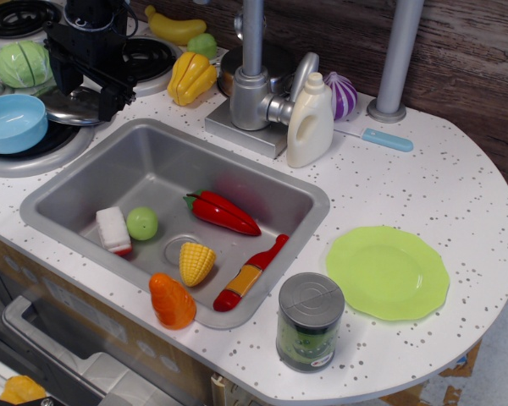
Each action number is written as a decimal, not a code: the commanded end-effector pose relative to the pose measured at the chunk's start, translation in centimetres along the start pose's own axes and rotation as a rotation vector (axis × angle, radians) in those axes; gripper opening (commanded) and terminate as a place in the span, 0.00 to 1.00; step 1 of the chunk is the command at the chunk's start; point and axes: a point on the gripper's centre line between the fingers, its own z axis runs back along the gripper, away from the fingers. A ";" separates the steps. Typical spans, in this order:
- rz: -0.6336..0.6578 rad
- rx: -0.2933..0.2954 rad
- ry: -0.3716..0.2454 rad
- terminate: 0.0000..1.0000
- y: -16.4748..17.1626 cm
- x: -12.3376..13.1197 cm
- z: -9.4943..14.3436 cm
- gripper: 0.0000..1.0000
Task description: Put carrot on plate
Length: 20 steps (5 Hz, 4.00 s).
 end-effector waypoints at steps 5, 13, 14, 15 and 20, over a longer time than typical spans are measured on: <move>0.804 0.028 0.120 0.00 -12.2 -3.6 9.6 1.00; 1.349 -0.141 0.086 0.00 -19.4 -13.8 9.3 1.00; 1.369 -0.144 0.055 0.00 -19.4 -14.1 7.6 1.00; 1.393 -0.156 0.045 0.00 -19.0 -13.8 6.2 1.00; 1.148 -0.036 0.062 0.00 -14.7 -9.6 10.2 0.00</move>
